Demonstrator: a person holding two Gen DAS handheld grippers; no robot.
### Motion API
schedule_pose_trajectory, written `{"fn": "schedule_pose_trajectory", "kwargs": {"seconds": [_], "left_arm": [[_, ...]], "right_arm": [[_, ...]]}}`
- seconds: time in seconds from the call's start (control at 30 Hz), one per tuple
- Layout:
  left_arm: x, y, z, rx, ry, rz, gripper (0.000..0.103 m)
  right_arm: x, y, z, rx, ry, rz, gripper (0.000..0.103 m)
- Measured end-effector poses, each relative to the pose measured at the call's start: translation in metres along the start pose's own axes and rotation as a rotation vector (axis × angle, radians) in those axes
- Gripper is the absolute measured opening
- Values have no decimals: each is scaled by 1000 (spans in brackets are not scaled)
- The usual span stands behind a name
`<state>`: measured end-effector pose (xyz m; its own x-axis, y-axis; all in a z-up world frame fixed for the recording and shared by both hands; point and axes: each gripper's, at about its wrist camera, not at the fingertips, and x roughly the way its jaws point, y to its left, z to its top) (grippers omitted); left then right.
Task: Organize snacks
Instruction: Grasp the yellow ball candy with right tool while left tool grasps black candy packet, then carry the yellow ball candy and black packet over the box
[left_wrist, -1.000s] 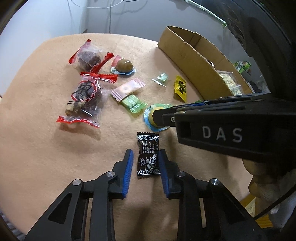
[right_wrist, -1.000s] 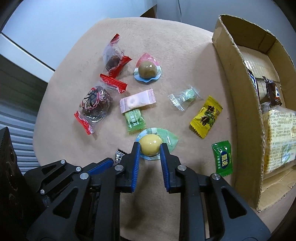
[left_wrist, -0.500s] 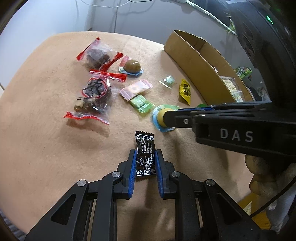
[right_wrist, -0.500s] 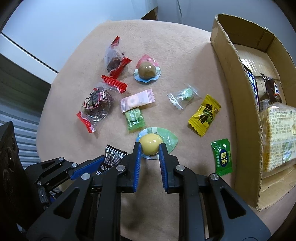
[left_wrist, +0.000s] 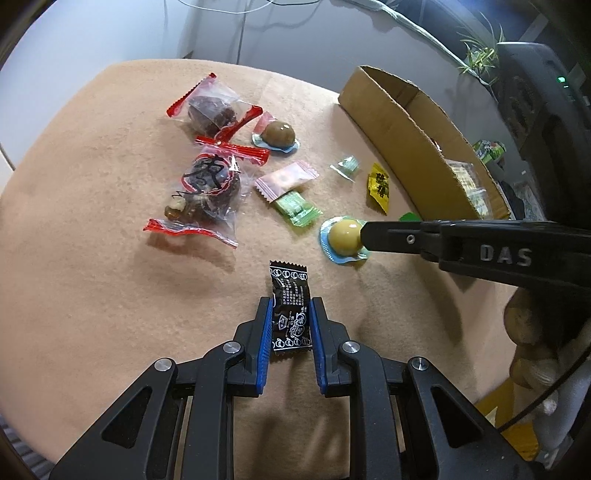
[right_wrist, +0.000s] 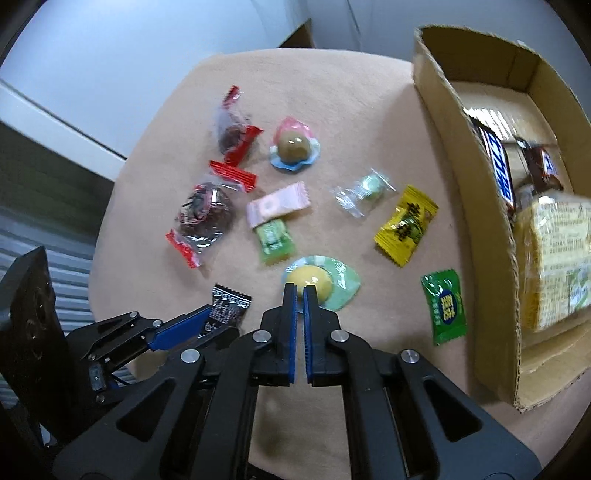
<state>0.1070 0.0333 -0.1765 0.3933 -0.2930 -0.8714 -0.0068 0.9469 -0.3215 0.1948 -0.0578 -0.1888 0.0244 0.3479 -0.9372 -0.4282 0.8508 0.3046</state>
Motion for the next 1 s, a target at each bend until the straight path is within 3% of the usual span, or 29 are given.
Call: {"fn": "schedule_pose_trajectory", "kwargs": {"seconds": [0.23,0.33,0.37,0.4,0.53,0.6,1.0], "left_arm": [[1,2,0,-7,-1,0,18],[0,3,-1,-12,-3,-1,18],[0,3,-1,-13,-2,-2,18],[0,3,-1,-13,-3,-2,18],[-1,5,0,-17,-5,-1,18],[-1,6,-1,-21,-6,0,18],[-6,5,0,-24,-12,-1,18]], "right_arm": [[10,17,8,-90,26,-66,5],[10,23,7,-124,35,-72,24],[12,26,6,-138,36,-75,37],[13,29,5,-155,35,-93,42],[22,34,4,-167,29,-136,41],[25,31,5,-160,33,-136,25],[-1,0,-7,-83,-14,-89,24]]}}
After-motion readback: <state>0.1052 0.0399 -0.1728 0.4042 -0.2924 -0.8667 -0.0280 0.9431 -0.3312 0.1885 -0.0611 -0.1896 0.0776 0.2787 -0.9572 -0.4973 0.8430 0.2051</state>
